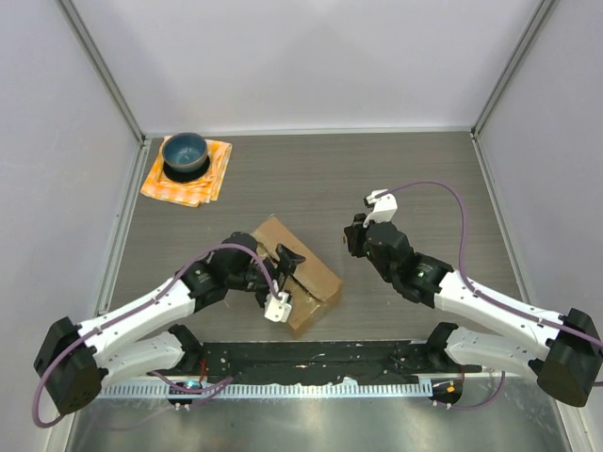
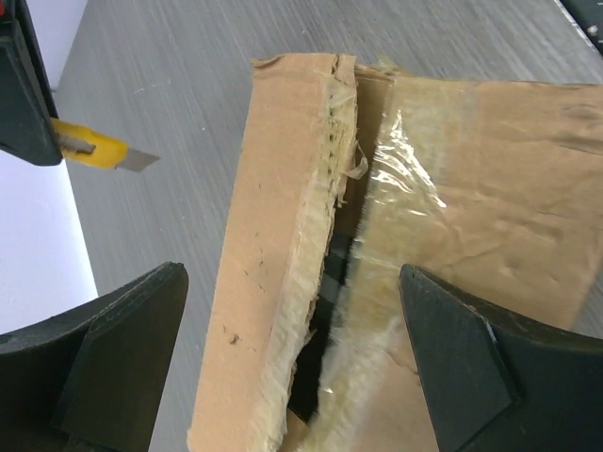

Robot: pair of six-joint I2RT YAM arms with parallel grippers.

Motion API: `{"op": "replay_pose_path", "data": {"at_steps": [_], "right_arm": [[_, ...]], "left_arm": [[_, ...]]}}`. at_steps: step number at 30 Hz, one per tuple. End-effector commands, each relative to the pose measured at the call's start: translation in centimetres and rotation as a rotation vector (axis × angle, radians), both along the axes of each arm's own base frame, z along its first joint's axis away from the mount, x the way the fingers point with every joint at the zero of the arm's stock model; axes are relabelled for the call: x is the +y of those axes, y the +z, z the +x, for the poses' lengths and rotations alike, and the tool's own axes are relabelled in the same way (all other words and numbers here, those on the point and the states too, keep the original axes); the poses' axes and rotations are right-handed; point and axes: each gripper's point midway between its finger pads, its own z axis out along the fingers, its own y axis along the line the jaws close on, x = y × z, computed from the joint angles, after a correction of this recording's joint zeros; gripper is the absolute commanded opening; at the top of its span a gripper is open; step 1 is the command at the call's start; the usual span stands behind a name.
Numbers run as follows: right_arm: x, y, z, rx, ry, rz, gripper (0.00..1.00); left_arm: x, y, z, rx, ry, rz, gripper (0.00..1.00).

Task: Unpack the express box
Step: Cut the express box at the center of the board.

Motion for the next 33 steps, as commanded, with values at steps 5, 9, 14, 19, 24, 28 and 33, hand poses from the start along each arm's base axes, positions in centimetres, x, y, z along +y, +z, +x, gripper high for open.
{"op": "replay_pose_path", "data": {"at_steps": [5,9,14,19,24,28,33], "right_arm": [[0.6,3.0,-0.2,-0.068,0.036,0.176,0.01],[0.8,2.5,-0.6,-0.053,0.069,0.190,0.01],[0.1,3.0,-0.9,-0.084,0.066,0.215,0.01],[0.9,3.1,0.8,-0.079,0.091,0.219,0.01],[2.1,3.5,1.7,-0.062,0.119,0.243,0.01],[0.9,5.0,0.9,-0.101,0.107,0.259,0.01],[-0.5,5.6,-0.3,-0.107,0.092,0.266,0.01]], "left_arm": [[-3.0,3.5,4.1,-0.147,0.061,-0.058,1.00],[-2.9,0.7,4.1,-0.201,0.017,0.016,0.97],[-2.5,-0.3,5.7,-0.262,0.075,0.047,0.92],[-0.3,-0.7,6.1,-0.309,0.126,0.090,1.00],[1.7,-4.4,6.0,-0.361,0.080,0.172,1.00],[2.3,-6.0,6.2,-0.289,0.084,0.260,1.00],[1.8,-5.6,8.2,-0.230,0.132,0.352,0.98]]}}
